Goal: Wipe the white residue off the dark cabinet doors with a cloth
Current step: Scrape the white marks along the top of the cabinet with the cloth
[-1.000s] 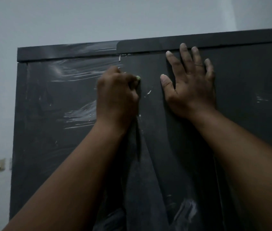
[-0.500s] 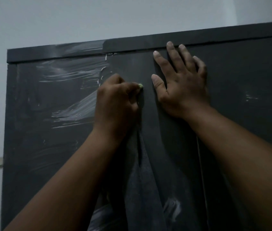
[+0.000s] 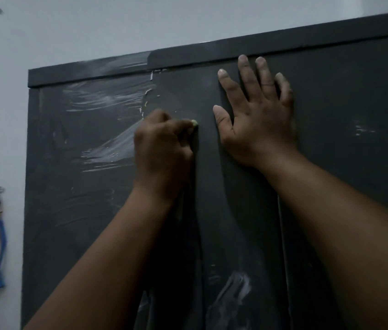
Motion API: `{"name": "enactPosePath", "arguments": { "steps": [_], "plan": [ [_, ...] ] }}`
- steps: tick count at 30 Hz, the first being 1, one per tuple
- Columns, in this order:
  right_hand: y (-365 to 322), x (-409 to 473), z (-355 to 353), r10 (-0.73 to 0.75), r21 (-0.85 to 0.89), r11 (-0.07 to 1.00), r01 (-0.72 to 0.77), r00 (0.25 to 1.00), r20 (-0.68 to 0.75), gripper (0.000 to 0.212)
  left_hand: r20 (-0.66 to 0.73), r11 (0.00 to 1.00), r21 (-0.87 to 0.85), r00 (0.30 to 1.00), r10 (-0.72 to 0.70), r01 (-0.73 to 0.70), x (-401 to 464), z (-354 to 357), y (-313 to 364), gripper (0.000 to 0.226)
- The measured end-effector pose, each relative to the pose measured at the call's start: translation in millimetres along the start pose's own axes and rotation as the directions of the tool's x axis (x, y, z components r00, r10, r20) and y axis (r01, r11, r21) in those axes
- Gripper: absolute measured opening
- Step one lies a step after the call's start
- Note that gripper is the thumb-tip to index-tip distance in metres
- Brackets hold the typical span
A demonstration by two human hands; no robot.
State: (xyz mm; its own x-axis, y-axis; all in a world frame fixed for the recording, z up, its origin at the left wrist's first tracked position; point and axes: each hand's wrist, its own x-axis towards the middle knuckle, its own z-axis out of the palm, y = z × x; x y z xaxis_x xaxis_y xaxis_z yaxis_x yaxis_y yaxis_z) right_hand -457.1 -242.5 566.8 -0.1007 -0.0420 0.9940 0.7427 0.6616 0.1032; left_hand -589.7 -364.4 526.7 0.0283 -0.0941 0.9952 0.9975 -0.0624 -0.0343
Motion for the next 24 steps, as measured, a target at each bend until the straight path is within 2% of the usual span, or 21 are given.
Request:
{"name": "enactPosePath", "arguments": {
  "steps": [3,9,15,20,24],
  "plan": [
    [1,-4,0,-0.005,-0.012,1.0,0.005,1.0,0.003,0.067,0.019,1.0,-0.029,1.0,0.008,-0.008,-17,0,4,0.014],
    [0,-8,2,-0.005,-0.013,1.0,0.005,1.0,-0.008,0.068,-0.156,0.983,0.023,0.972,-0.177,0.183,18,-4,-14,0.017],
    [-1,-10,4,0.004,-0.001,1.0,-0.004,1.0,-0.02,0.068,-0.114,0.995,0.034,0.989,-0.091,0.096,6,-5,-16,0.015],
    [-3,-9,4,0.025,-0.004,1.0,-0.025,0.999,-0.046,0.067,-0.184,0.972,0.112,0.965,-0.186,0.209,37,-25,-52,0.018],
    [-5,-8,4,0.043,-0.003,0.999,-0.043,0.998,-0.054,0.067,-0.22,0.964,0.098,0.95,-0.22,0.246,65,-24,-60,0.02]
  ]
}}
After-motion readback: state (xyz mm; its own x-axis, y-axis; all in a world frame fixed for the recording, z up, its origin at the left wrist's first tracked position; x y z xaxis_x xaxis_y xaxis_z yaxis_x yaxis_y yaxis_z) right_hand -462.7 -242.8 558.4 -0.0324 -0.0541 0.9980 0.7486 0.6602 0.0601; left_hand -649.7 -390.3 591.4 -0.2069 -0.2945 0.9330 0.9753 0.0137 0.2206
